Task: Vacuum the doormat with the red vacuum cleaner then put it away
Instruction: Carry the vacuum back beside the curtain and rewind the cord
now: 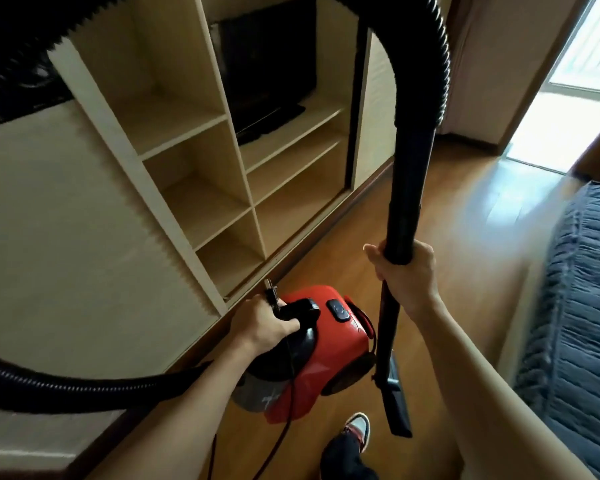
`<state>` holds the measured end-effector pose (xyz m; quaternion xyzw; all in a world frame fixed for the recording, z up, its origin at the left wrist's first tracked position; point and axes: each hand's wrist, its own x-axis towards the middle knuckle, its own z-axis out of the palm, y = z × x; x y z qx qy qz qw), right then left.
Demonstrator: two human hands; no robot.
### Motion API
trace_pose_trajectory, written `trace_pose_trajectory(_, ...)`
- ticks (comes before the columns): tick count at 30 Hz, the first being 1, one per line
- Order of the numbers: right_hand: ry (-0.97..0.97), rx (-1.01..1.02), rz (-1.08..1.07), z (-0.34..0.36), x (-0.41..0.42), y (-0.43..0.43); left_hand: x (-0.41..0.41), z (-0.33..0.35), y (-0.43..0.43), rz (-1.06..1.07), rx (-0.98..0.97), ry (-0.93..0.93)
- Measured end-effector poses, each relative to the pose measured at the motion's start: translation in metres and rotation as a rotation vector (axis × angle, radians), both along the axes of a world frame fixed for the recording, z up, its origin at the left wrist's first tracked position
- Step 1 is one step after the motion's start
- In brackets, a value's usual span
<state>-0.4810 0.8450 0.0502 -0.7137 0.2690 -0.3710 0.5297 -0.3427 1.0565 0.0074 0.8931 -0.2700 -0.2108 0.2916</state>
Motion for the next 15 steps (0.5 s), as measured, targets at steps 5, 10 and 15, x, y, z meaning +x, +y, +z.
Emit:
trace_pose_trajectory(5,0.015,-0.001,-0.074,0.004,0.035,-0.091,0.031,0.001,-0.096,-0.081,-0.005,0.009)
trace_pose_trajectory(10,0.027,-0.06,-0.111,0.02,0.055,-0.159,0.061,0.012,-0.176,-0.06,-0.05,0.039)
trace_pose_trajectory(15,0.03,-0.089,-0.184,0.027,0.061,-0.219,0.085,0.022,-0.252,-0.109,-0.092,0.033)
